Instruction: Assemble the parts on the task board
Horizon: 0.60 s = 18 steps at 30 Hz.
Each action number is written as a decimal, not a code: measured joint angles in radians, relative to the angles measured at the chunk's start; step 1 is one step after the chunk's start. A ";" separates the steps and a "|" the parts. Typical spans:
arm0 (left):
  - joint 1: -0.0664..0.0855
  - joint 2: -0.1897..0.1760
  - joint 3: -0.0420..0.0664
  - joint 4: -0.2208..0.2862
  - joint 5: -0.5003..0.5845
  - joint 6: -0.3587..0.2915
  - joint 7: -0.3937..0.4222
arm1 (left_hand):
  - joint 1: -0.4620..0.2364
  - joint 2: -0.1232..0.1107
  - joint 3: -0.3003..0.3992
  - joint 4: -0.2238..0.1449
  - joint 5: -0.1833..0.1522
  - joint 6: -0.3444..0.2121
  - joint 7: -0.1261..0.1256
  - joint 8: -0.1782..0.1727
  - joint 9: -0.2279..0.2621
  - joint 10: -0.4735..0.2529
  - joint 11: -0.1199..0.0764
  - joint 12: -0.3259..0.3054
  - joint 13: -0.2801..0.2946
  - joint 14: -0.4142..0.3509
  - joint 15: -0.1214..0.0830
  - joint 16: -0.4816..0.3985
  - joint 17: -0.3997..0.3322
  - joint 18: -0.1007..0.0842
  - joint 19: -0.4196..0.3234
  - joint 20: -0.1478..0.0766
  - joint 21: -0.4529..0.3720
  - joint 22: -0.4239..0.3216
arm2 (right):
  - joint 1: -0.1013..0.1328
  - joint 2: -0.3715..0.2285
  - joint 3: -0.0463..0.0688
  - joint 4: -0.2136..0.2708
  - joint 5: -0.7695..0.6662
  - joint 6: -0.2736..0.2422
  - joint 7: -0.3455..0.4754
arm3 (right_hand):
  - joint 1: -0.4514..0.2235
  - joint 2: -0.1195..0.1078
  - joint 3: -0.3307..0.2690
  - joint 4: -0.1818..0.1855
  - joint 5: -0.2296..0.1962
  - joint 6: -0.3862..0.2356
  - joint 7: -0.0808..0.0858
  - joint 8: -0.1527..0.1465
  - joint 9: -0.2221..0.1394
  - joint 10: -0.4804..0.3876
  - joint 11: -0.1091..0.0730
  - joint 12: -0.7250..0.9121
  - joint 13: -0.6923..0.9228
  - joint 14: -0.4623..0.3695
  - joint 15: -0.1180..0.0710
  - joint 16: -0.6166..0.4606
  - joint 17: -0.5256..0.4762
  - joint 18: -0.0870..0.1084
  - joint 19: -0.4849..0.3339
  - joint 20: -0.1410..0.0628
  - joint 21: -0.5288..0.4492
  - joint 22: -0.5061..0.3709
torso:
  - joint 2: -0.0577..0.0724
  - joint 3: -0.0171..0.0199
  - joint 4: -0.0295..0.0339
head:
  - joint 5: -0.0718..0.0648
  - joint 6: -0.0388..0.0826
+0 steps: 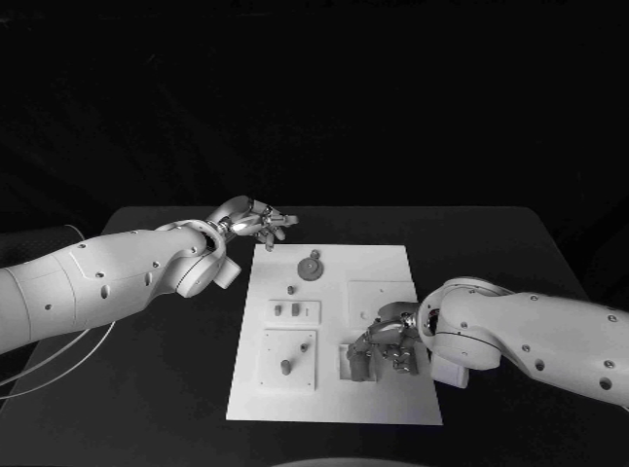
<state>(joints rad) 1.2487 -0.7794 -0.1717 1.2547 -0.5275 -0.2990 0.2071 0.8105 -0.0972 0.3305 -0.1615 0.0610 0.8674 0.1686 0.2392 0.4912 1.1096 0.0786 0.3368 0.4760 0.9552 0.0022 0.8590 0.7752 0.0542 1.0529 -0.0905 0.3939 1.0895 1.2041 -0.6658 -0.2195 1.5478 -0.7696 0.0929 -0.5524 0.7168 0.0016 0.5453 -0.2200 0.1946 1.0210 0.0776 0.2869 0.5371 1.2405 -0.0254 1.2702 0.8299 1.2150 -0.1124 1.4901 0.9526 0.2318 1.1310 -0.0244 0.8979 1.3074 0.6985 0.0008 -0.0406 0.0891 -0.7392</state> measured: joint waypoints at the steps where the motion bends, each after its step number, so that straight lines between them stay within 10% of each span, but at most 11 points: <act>1: 0.000 0.001 0.000 0.000 0.000 0.000 0.000 | 0.000 0.000 0.000 0.000 0.000 0.000 0.000 0.000 0.000 0.000 0.000 0.000 0.000 0.000 0.000 0.000 0.000 0.000 0.000 0.000 0.000 0.000 | 0.000 0.003 -0.003 -0.003 -0.004 0.001 0.000 | -0.001 -0.001 0.000 0.000 0.000 0.000 0.000 0.000 0.000 0.000 0.000 0.000 0.000 0.000 0.000 0.000 0.000 0.000 0.000 0.000 0.000 0.000 | 0.000 0.0000 0.0000 | 0.000 -0.003; 18: 0.000 0.003 0.000 0.000 -0.001 0.001 -0.001 | 0.004 0.004 0.000 0.000 0.000 0.000 0.000 0.000 -0.001 0.000 0.000 0.000 0.001 0.000 0.000 0.000 0.001 0.000 0.001 0.001 0.000 0.001 | 0.000 0.031 -0.011 -0.025 -0.081 0.004 0.007 | -0.006 -0.007 0.000 0.000 -0.001 -0.001 0.001 -0.001 0.000 0.000 0.000 0.000 0.001 -0.001 0.001 0.000 -0.001 0.000 -0.004 -0.001 0.000 0.000 | 0.000 0.0009 -0.0005 | 0.010 -0.002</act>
<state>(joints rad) 1.2487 -0.7768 -0.1717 1.2546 -0.5287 -0.2979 0.2058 0.8145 -0.0933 0.3305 -0.1615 0.0610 0.8674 0.1684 0.2392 0.4906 1.1096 0.0785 0.3368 0.4767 0.9552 0.0022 0.8590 0.7760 0.0543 1.0541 -0.0891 0.3939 1.0901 1.2036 -0.6348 -0.2303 1.5231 -0.8511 0.0970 -0.5451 0.7104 -0.0050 0.5451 -0.2203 0.1937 1.0196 0.0791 0.2862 0.5370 1.2406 -0.0252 1.2702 0.8308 1.2142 -0.1111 1.4901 0.9516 0.2319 1.1266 -0.0254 0.8979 1.3074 0.6986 0.0016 -0.0410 0.0993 -0.7411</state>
